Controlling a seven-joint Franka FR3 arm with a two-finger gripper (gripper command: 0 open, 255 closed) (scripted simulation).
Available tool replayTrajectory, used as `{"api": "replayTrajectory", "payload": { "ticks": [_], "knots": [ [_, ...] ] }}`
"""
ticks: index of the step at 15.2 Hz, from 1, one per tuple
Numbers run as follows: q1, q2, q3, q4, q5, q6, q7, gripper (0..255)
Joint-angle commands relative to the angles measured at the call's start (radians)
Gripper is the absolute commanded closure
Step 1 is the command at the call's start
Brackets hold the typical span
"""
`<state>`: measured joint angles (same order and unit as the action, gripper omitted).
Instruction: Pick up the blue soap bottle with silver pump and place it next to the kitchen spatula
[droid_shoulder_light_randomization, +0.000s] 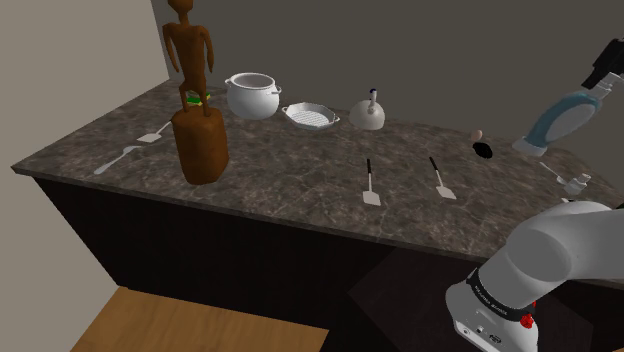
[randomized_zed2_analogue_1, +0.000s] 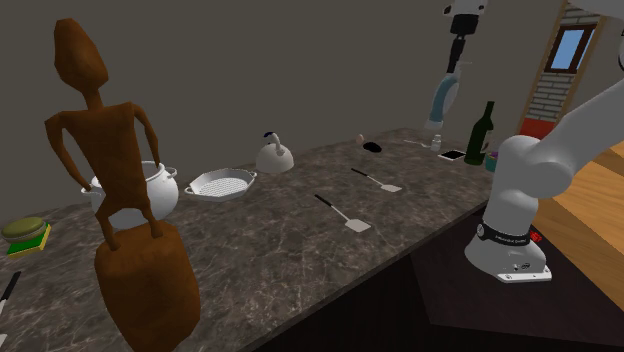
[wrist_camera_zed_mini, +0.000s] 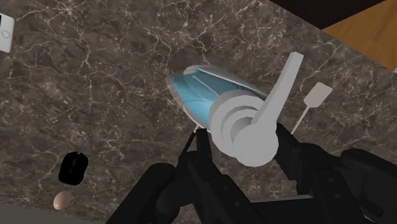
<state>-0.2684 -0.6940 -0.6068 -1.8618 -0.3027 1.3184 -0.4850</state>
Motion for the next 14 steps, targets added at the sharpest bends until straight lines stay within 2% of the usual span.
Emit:
{"api": "replayTrajectory", "payload": {
  "ticks": [1, 14],
  "knots": [
    [-0.007, -0.018, 0.002, -0.042, -0.006, 0.024, 0.006, 255],
    [-0.04, -0.098, -0.022, -0.267, -0.049, 0.173, 0.024, 255]
  ]
}}
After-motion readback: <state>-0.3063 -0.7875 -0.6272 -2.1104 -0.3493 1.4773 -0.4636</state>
